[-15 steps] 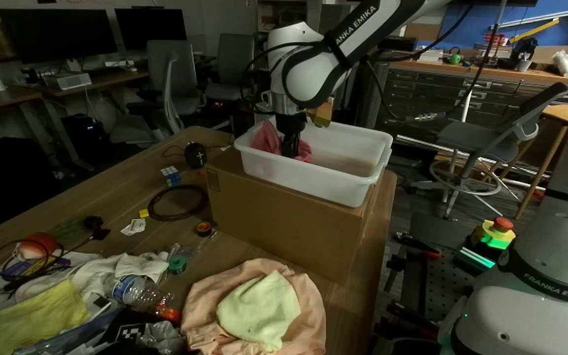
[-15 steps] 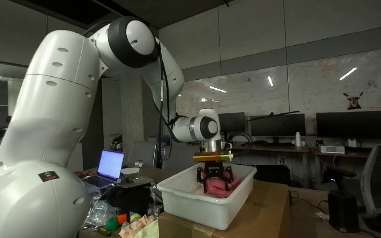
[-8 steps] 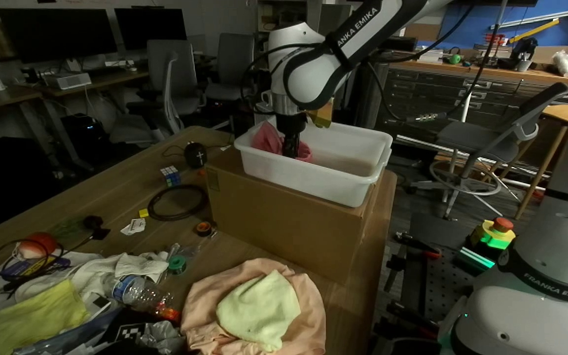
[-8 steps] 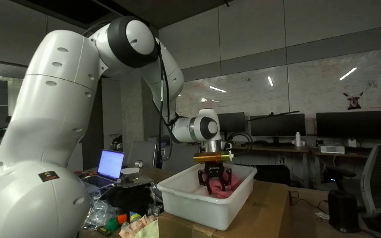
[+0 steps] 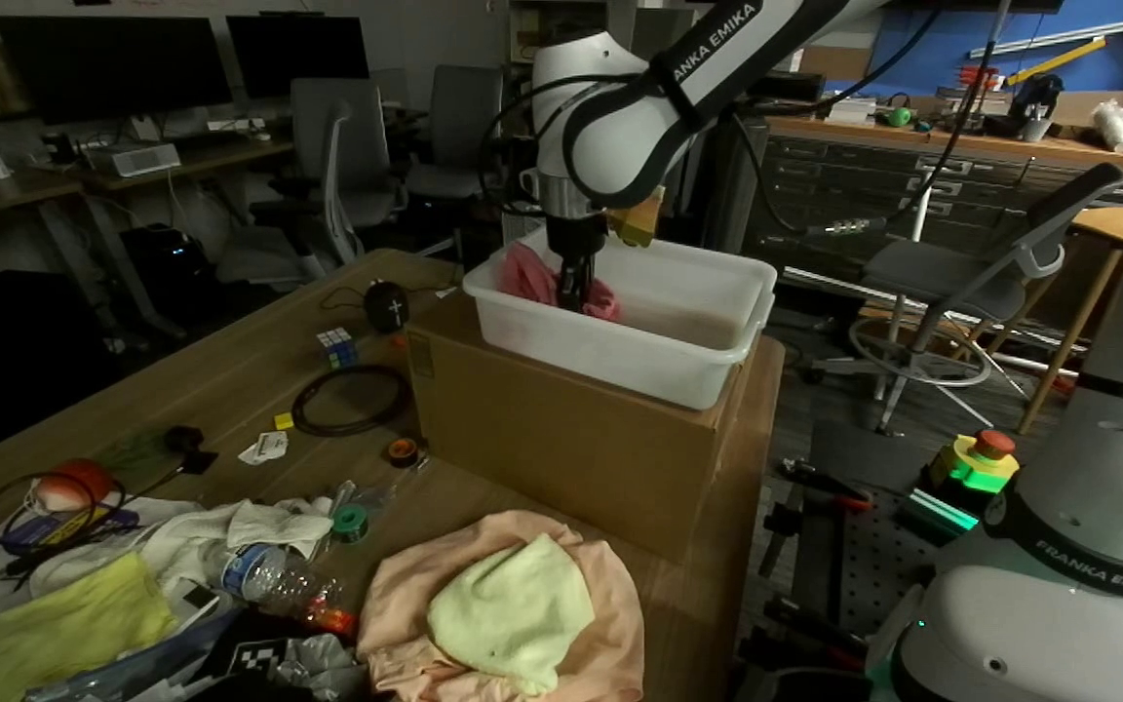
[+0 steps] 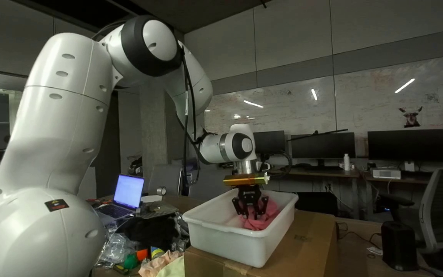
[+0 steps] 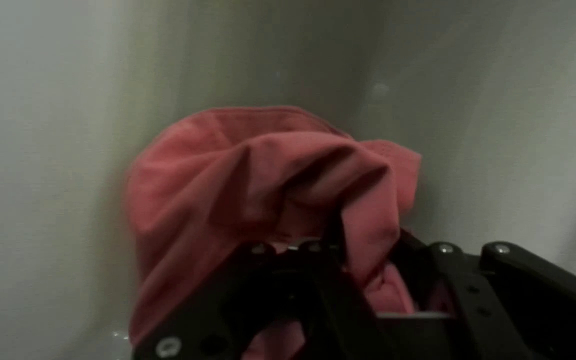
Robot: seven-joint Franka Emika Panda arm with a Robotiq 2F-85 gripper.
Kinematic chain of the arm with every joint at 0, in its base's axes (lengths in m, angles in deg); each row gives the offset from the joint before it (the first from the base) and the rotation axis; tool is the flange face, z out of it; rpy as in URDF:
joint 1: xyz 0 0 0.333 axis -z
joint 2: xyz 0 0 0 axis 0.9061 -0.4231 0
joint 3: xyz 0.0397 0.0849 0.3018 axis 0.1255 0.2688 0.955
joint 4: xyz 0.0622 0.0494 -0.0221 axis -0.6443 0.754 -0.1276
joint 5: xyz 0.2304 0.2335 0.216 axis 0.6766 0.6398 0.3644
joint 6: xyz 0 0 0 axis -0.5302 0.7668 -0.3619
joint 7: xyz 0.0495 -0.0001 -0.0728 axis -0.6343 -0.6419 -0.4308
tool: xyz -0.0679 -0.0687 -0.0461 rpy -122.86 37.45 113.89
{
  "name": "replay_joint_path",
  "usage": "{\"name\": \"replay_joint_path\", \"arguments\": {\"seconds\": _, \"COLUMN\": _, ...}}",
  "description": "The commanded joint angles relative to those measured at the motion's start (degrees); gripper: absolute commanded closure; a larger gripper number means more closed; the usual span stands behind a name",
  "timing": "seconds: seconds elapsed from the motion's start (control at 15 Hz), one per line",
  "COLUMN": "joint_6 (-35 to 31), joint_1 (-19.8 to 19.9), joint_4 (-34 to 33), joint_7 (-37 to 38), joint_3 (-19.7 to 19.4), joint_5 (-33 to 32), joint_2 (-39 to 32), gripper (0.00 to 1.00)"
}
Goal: Put the clothes in the plastic box and put them on the table
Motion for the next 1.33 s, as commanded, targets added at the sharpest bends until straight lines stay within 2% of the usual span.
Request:
{"name": "replay_joint_path", "arguments": {"seconds": 0.0, "joint_6": 0.2, "joint_1": -1.8, "joint_4": 3.8, "joint_7": 9.2, "joint_3": -1.1, "joint_5": -1.8, "joint_2": 7.8, "gripper": 0.93}}
{"name": "replay_joint_path", "arguments": {"seconds": 0.4, "joint_6": -0.6, "joint_1": -3.1, "joint_4": 8.8, "joint_7": 25.6, "joint_3": 1.0, "joint_5": -3.5, "joint_2": 23.6, "gripper": 0.92}}
{"name": "replay_joint_path", "arguments": {"seconds": 0.67, "joint_6": -0.8, "joint_1": -2.2, "joint_4": 10.6, "joint_7": 36.1, "joint_3": 5.3, "joint_5": -5.9, "joint_2": 32.1, "gripper": 0.92}}
{"name": "replay_joint_path", "arguments": {"seconds": 0.93, "joint_6": 3.4, "joint_1": -1.9, "joint_4": 8.8, "joint_7": 43.7, "joint_3": 12.4, "joint_5": -11.2, "joint_2": 33.1, "gripper": 0.92}}
{"name": "replay_joint_path", "arguments": {"seconds": 1.27, "joint_6": 10.9, "joint_1": -4.9, "joint_4": 2.5, "joint_7": 51.3, "joint_3": 22.6, "joint_5": -19.4, "joint_2": 26.2, "gripper": 0.92}}
